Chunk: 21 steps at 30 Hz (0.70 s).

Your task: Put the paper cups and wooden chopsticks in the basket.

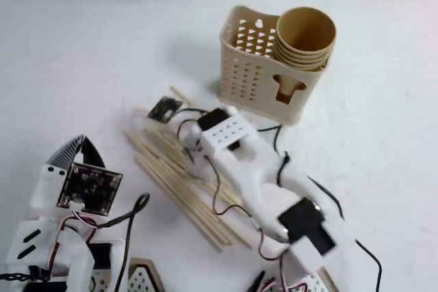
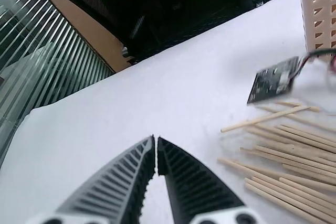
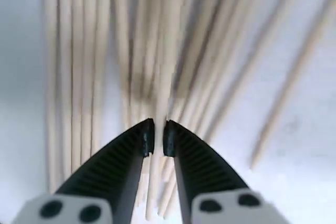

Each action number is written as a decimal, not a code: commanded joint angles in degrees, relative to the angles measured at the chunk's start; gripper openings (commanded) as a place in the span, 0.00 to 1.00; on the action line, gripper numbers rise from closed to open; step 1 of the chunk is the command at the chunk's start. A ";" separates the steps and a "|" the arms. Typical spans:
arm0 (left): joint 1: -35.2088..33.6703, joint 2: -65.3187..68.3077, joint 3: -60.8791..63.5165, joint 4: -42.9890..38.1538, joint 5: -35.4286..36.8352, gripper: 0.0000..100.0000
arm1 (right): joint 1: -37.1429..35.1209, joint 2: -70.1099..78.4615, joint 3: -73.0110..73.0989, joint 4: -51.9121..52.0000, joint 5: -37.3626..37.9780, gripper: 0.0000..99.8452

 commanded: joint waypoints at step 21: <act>-0.13 0.04 -0.26 -5.27 5.63 0.03 | 16.75 -35.03 -20.22 -8.66 -13.71 0.02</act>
